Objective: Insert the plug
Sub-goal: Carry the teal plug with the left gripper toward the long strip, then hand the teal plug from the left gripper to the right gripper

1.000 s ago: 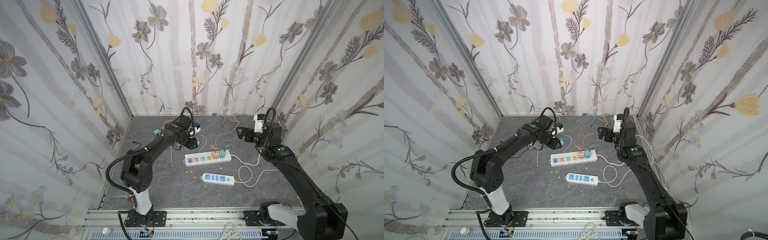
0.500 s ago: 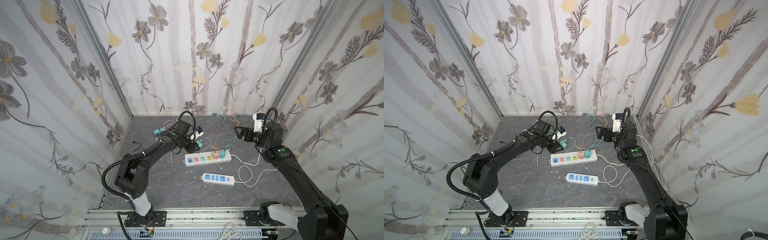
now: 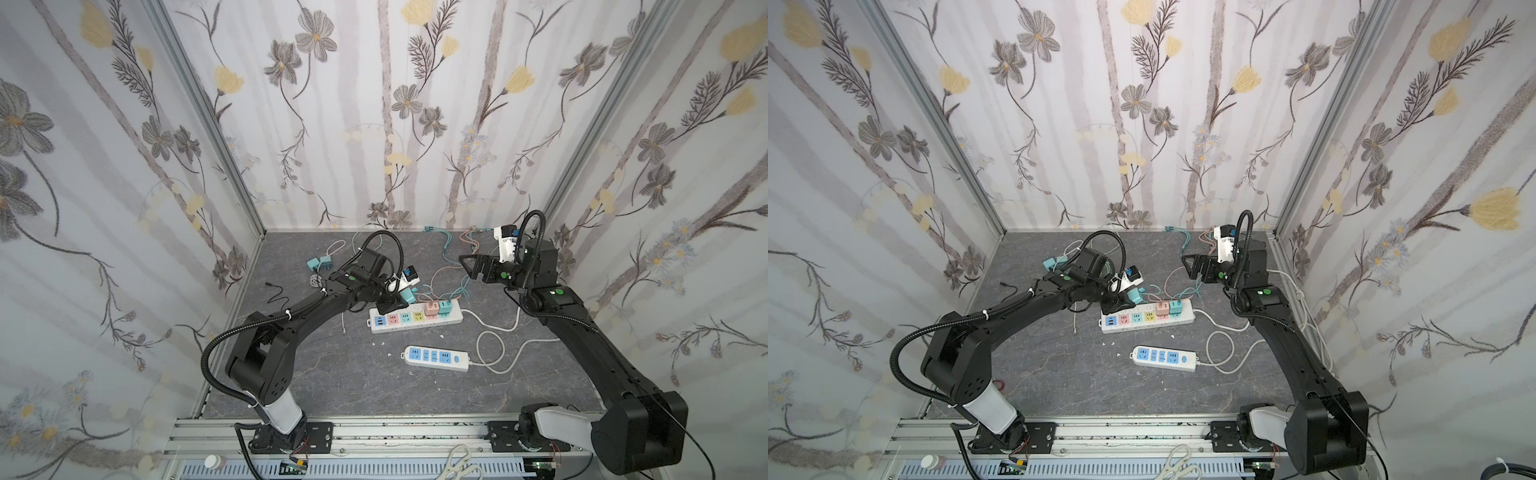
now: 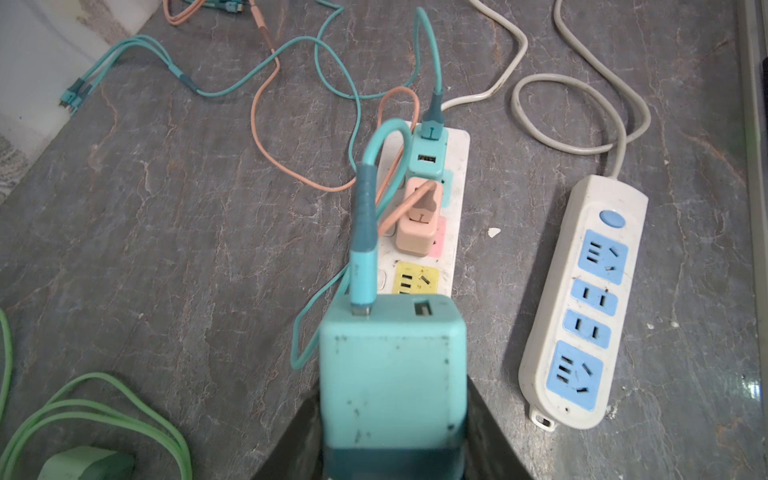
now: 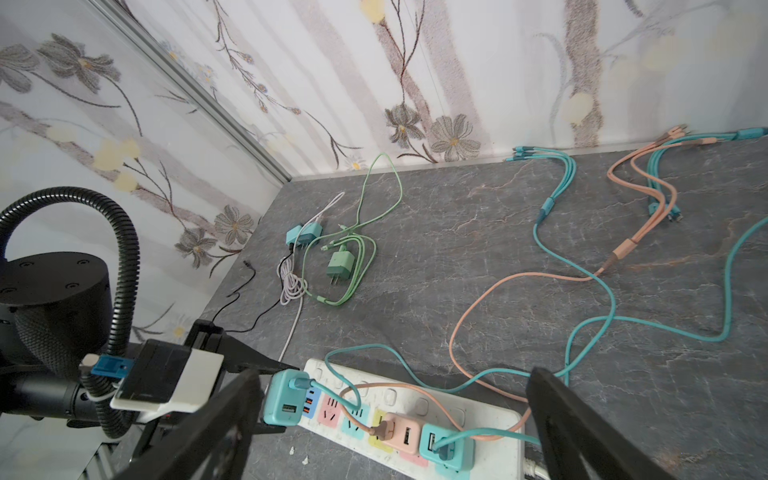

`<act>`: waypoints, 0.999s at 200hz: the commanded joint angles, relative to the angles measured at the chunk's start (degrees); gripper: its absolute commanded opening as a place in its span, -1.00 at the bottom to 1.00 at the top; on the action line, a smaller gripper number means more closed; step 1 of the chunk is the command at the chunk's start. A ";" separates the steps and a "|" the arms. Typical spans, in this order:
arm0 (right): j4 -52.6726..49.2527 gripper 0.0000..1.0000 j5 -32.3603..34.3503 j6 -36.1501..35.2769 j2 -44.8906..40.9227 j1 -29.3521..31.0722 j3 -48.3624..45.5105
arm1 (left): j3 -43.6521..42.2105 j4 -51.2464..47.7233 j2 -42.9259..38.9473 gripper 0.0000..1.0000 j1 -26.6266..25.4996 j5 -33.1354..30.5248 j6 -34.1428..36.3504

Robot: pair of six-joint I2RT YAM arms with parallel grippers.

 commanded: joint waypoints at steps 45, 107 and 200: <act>-9.07 0.87 -14.83 -2.37 9.09 4.61 5.88 | -4.47 12.68 -2.59 -1.00 -1.29 -2.63 5.82; -7.71 0.16 -20.96 6.32 12.65 8.04 4.89 | -7.67 18.60 -4.55 -1.00 -1.44 -7.43 7.52; -6.51 0.02 -21.43 8.27 21.36 12.86 10.68 | -9.66 22.68 -5.67 -1.00 -1.46 -7.55 7.86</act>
